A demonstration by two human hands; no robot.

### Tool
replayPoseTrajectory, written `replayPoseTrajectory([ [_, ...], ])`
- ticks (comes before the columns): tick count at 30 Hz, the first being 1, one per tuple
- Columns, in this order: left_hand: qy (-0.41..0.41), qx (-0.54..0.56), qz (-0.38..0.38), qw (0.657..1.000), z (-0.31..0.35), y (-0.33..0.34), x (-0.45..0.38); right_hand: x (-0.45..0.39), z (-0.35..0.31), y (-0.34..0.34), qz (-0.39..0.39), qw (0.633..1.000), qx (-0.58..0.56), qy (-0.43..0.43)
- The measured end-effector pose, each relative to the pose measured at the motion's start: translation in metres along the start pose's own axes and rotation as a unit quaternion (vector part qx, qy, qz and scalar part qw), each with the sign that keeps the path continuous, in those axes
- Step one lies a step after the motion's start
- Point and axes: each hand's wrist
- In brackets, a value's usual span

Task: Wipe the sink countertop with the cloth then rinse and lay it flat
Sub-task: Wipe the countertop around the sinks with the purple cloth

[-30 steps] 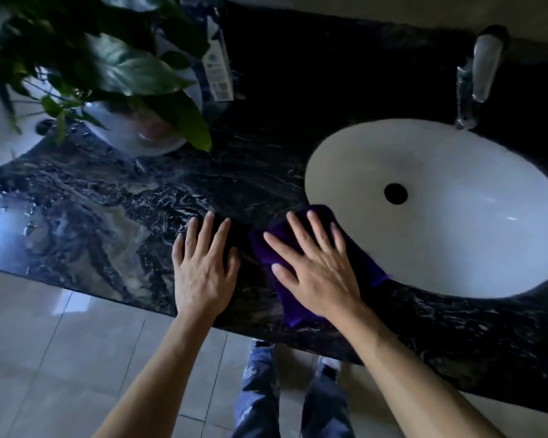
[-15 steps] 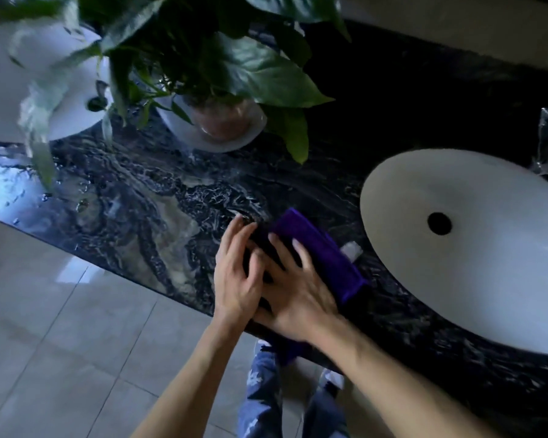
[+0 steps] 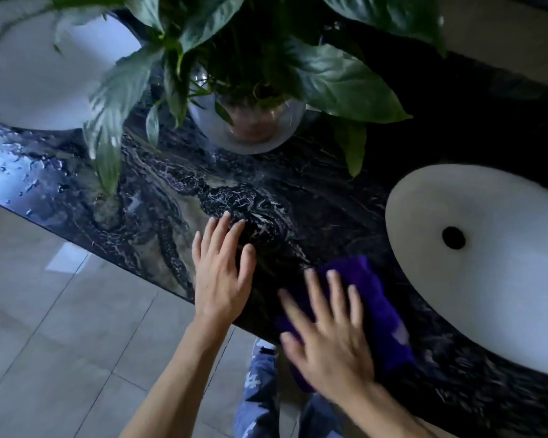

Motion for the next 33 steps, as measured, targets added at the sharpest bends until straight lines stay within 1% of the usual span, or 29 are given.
replayPoseTrajectory([
  [2,-0.001,0.073,0.011,0.997,-0.003,-0.002,-0.002,-0.041,-0.035,-0.01,-0.01,0.996,0.001,-0.086],
  [3,0.003,0.088,0.016,0.996,-0.006,-0.003,-0.002,-0.066,-0.045,-0.016,-0.014,0.993,-0.002,-0.117],
  [5,0.005,0.111,0.029,0.993,-0.011,-0.005,-0.001,-0.115,-0.047,-0.031,-0.017,0.989,0.004,-0.146],
  [7,-0.001,0.113,0.031,0.993,-0.012,-0.006,-0.001,-0.155,-0.018,-0.047,0.004,0.992,0.031,-0.122],
  [9,0.002,0.063,0.019,0.998,-0.012,-0.005,0.0,-0.173,0.033,-0.061,0.015,0.998,0.044,-0.042],
  [11,-0.003,-0.001,0.0,1.0,-0.009,-0.002,0.0,-0.16,0.077,-0.064,0.032,0.998,0.037,0.049],
  [13,-0.012,-0.084,-0.019,0.996,-0.002,0.002,0.001,-0.117,0.091,-0.051,0.053,0.993,0.04,0.097],
  [14,-0.013,-0.112,-0.024,0.993,0.002,0.004,0.001,-0.087,0.084,-0.04,0.052,0.993,0.038,0.102],
  [15,-0.014,-0.117,-0.024,0.993,0.006,0.005,0.0,-0.055,0.071,-0.026,0.048,0.994,0.033,0.097],
  [17,-0.01,-0.08,-0.023,0.997,0.016,0.007,-0.003,-0.002,0.034,-0.004,0.031,0.997,0.015,0.066],
  [19,0.004,-0.035,-0.029,0.999,0.027,0.012,-0.007,0.014,0.005,0.004,0.01,1.0,0.014,0.023],
  [21,0.02,-0.002,-0.041,0.999,0.037,0.017,-0.009,-0.006,-0.001,-0.002,-0.01,0.998,0.031,-0.053],
  [23,0.023,0.009,-0.036,0.999,0.045,0.022,-0.013,-0.048,0.017,-0.019,-0.009,0.991,0.036,-0.13],
  [24,0.02,0.009,-0.029,0.999,0.047,0.025,-0.015,-0.074,0.033,-0.029,0.003,0.99,0.041,-0.138],
  [25,0.014,0.008,-0.023,1.0,0.047,0.027,-0.015,-0.101,0.048,-0.04,0.012,0.992,0.048,-0.12],
  [27,-0.001,0.011,-0.014,1.0,0.051,0.03,-0.012,-0.149,0.074,-0.062,0.029,0.998,0.051,-0.027],
  [28,-0.005,0.016,-0.012,1.0,0.054,0.032,-0.01,-0.165,0.078,-0.071,0.04,0.998,0.045,0.022],
  [29,-0.006,0.024,-0.009,1.0,0.057,0.033,-0.009,-0.174,0.077,-0.075,0.049,0.997,0.035,0.053],
  [30,-0.004,0.035,-0.005,0.999,0.059,0.034,-0.007,-0.175,0.07,-0.075,0.054,0.996,0.027,0.06],
  [31,0.0,0.049,0.001,0.999,0.062,0.036,-0.004,-0.169,0.06,-0.07,0.052,0.998,0.025,0.039],
  [33,0.011,0.06,0.02,0.998,0.067,0.039,0.004,-0.139,0.033,-0.05,0.027,0.996,0.064,-0.059],
])
Point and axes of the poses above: each hand's wrist, its own x-axis away from the middle knuckle, its own y-axis out of the palm, z = x × y, and after that the axes turned 11 degrees about -z, right-handed
